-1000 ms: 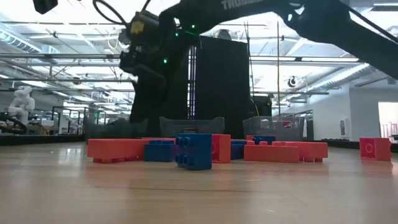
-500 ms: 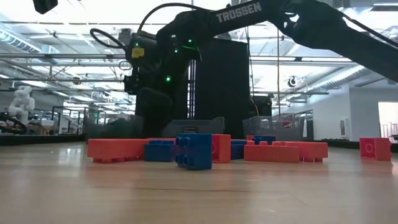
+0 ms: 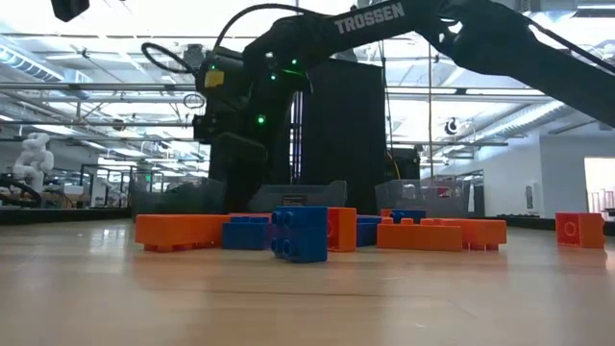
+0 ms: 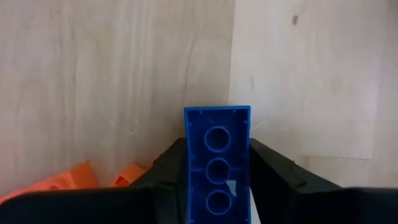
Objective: Sort blocks
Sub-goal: Put the blue game piece into the middle black bin
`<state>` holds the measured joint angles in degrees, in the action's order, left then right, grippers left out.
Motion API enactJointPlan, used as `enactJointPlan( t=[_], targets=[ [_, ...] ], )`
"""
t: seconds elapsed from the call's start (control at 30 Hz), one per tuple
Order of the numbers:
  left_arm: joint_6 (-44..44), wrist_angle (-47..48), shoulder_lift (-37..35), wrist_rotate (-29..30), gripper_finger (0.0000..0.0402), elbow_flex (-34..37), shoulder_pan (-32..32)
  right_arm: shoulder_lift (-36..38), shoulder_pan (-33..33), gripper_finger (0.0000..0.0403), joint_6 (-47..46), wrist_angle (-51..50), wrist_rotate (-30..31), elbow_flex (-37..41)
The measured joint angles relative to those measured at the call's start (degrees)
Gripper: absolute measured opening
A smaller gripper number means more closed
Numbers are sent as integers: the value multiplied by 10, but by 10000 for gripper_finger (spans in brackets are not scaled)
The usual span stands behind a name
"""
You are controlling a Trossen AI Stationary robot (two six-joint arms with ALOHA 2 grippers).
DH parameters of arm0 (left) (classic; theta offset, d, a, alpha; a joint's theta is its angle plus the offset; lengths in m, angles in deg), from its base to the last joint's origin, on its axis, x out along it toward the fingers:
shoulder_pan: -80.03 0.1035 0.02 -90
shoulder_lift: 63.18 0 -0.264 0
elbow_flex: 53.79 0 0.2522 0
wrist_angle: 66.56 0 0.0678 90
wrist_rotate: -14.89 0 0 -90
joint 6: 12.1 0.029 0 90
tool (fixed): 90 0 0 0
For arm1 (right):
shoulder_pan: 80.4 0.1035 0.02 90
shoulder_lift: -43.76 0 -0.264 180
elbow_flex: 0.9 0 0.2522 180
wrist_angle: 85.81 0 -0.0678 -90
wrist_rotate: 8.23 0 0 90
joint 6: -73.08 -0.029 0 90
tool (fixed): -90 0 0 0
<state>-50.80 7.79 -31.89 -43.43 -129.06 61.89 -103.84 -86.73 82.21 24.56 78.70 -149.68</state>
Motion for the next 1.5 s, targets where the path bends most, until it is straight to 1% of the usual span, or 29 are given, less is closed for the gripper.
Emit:
enactJointPlan(
  t=[0.17,0.33,0.47,0.6,0.73,0.8,0.87,0.93,1.1,1.3,1.4,1.43,1.5],
  targets=[
    [0,0,0,0,0,0,0,44,-3,110,-9,17,-1,1],
    [0,0,0,1,0,0,0,103,-27,110,-12,43,3,1],
    [0,0,0,1,0,0,0,156,-59,110,-23,73,43,1],
    [0,0,0,5,0,0,0,190,-116,110,-50,100,64,-1],
    [0,0,1,19,0,0,0,189,-171,110,-91,104,61,0],
    [0,0,1,28,0,0,0,179,-189,110,-100,103,59,0],
    [0,0,1,36,0,0,0,170,-200,110,-98,95,41,0],
    [0,0,1,39,0,0,0,159,-206,110,-90,92,28,0],
    [0,0,1,32,0,0,0,136,-213,110,-70,77,22,0],
    [0,-3,1,29,0,0,0,97,-215,110,-81,25,0,1],
    [3,-17,1,29,0,0,0,88,-215,111,-84,1,-1,1],
    [11,-27,1,29,0,0,0,87,-216,121,-85,-5,-1,1],
    [44,-45,1,29,0,0,0,87,-216,166,-95,-9,0,1]
  ],
)
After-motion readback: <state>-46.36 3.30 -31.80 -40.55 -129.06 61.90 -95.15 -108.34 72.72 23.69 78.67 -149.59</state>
